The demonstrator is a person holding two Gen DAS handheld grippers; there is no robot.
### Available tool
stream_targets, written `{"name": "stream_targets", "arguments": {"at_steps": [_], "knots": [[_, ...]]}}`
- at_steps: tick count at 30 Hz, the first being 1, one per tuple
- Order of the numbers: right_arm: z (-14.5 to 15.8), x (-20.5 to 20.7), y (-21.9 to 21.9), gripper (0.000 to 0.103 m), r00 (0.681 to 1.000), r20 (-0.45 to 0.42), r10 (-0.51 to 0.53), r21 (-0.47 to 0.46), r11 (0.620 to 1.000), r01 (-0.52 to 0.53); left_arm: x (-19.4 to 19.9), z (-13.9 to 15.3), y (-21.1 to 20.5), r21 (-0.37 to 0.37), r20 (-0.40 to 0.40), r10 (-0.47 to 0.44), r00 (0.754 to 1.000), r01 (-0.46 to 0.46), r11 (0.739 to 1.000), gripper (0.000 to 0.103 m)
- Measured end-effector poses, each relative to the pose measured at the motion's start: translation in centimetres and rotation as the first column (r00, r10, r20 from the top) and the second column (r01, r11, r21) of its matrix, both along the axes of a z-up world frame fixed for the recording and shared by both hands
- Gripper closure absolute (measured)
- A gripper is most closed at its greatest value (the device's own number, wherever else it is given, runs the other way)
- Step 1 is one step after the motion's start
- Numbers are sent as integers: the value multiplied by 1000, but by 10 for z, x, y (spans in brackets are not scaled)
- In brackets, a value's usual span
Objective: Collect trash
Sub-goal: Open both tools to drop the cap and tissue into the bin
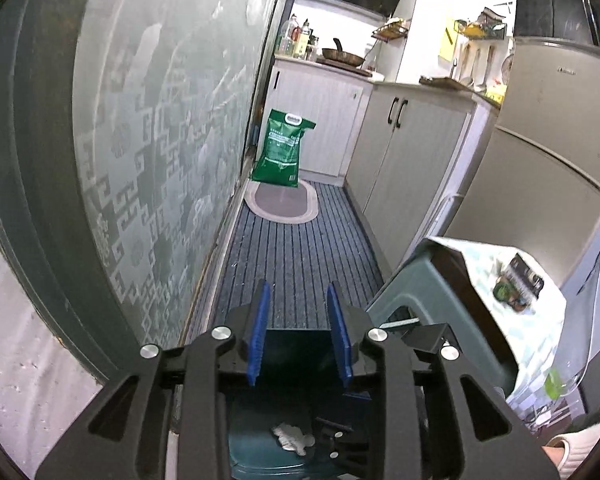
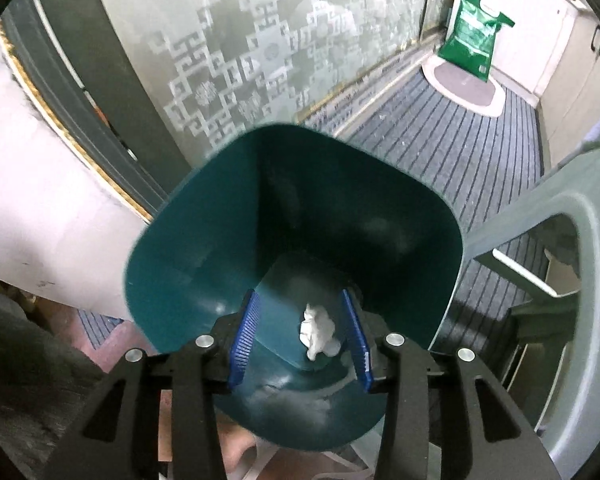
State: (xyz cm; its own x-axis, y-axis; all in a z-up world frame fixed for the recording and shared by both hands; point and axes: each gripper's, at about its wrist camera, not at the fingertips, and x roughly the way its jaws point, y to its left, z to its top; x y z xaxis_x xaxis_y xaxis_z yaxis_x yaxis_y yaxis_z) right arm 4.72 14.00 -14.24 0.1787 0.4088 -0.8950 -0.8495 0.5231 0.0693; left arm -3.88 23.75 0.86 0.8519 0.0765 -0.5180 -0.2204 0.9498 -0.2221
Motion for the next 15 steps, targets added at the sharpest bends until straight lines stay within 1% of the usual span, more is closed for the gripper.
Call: {"name": "stream_targets", "arguments": {"at_steps": [2,9,13,15], "knots": [[11,-2,-1,60,1000,14,4,22,1000,-4,-1,4,-1,1,11,1,1000,-1,1000,69],[70,-9,-20,60,995,95,-1,127,992,-11,-5,20,-8,20,52,-1,999,0,1000,62],[100,-5,-38,60,988,151,-27,176,984,0,-5,29,-18,30,75,-10,997,8,1000,59],[117,-2,-52,58,983,178,-54,208,978,16,-4,33,-23,33,86,-18,996,15,999,54]]}}
